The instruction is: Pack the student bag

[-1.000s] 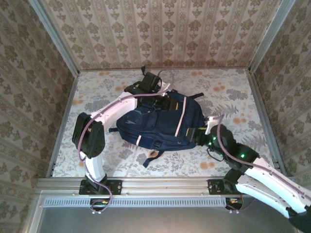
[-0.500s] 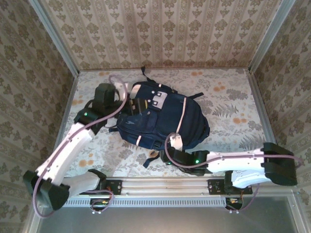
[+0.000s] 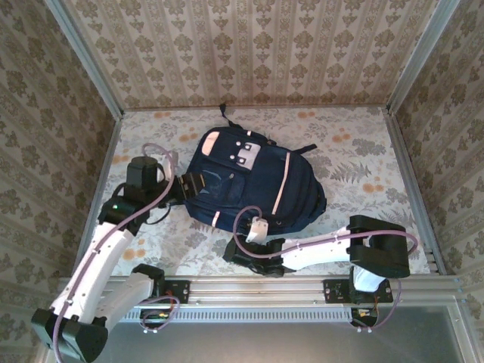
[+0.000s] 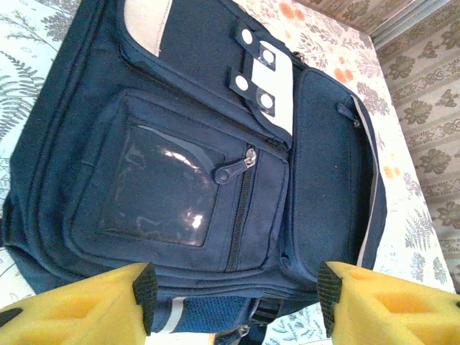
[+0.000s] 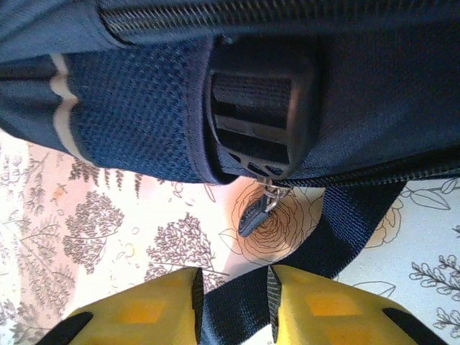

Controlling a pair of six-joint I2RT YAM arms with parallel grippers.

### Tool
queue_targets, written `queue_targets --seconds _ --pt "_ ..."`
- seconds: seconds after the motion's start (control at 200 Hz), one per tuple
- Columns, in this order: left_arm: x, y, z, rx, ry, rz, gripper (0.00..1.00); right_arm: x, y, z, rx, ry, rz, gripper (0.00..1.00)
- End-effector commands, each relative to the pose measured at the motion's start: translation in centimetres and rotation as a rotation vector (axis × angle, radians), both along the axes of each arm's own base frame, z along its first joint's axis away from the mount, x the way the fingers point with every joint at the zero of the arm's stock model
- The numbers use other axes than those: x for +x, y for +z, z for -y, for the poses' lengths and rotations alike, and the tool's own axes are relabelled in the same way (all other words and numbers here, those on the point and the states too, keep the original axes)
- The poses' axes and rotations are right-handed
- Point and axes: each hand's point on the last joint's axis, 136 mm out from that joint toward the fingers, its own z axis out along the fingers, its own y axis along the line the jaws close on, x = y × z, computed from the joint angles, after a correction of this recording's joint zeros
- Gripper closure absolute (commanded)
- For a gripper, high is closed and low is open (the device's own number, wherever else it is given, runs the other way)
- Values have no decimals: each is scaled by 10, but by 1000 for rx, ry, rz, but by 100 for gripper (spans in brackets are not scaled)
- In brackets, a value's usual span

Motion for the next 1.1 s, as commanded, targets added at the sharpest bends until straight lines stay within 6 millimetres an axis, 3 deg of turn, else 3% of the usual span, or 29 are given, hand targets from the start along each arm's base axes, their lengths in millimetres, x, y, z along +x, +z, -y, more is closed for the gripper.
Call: queue_targets --seconds 0.0,0.345,0.74,0.94,1.095 --pt "-5 -13 -11 58 -2 0 37 -1 -4 -4 24 -51 -22 67" --pt "-5 -22 -21 75 19 14 37 12 -12 -8 14 -95 6 67" --pt "-5 -21 -20 65 19 18 37 15 -17 7 -30 -163 2 73" --pt "-6 -22 -20 66 18 15 37 23 -24 1 -39 -183 -2 74" --pt "-6 -22 -21 64 18 17 37 24 -32 13 -114 -231 -18 72"
